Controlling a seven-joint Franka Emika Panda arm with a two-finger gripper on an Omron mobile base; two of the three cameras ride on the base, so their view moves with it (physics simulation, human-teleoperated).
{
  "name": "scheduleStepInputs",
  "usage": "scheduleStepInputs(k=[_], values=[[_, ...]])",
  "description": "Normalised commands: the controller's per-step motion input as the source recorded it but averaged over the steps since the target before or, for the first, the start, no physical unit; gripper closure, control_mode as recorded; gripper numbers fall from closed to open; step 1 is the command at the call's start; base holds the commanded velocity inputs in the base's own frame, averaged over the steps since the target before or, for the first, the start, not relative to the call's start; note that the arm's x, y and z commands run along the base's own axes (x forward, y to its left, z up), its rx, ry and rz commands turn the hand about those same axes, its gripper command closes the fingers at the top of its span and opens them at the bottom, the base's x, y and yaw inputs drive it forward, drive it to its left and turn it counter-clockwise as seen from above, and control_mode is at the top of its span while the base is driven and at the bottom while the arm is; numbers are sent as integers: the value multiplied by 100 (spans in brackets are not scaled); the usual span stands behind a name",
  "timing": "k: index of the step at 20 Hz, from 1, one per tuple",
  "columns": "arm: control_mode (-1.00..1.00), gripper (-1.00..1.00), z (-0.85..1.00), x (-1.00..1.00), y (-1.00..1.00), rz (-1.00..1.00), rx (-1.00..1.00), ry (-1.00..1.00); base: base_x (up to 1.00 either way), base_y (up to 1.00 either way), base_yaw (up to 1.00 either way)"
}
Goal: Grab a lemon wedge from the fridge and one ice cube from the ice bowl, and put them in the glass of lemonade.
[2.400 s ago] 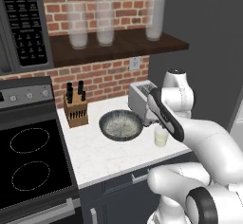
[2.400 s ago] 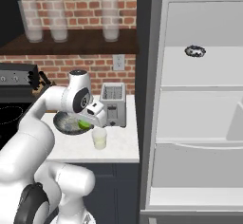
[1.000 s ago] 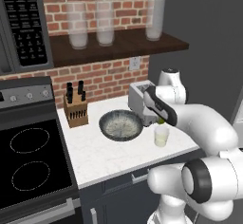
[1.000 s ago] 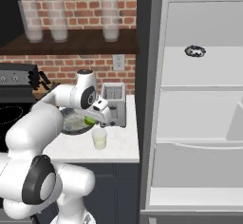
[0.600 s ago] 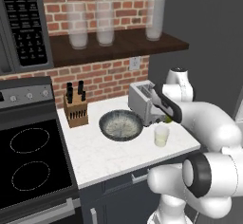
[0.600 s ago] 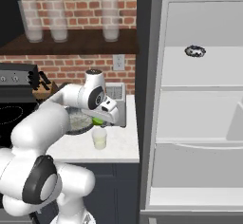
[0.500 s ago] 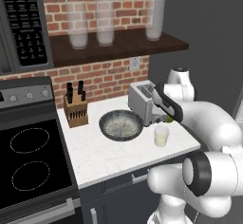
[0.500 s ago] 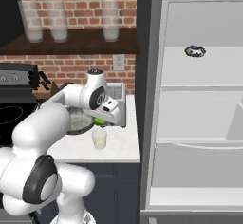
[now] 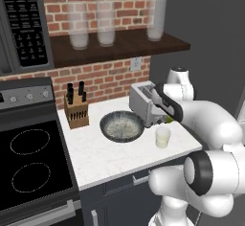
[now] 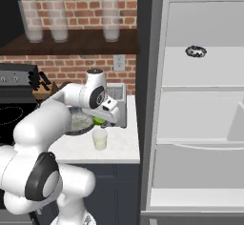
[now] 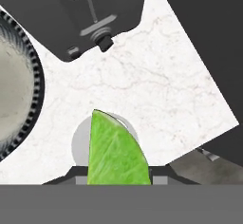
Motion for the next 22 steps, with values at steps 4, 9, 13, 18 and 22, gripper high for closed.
scheduleStepInputs(k=[4, 9, 13, 18, 22], values=[[-100, 100, 0, 0, 3, 0, 0, -3, 0, 0, 0], [-100, 100, 0, 5, 0, 0, 0, 0, 0, 0, 0], [-100, 100, -5, 4, 0, 0, 0, 0, 0, 0, 0], [-100, 100, -25, 0, 0, 0, 0, 0, 0, 0, 0], [-100, 100, -23, 0, 0, 0, 0, 0, 0, 0, 0]])
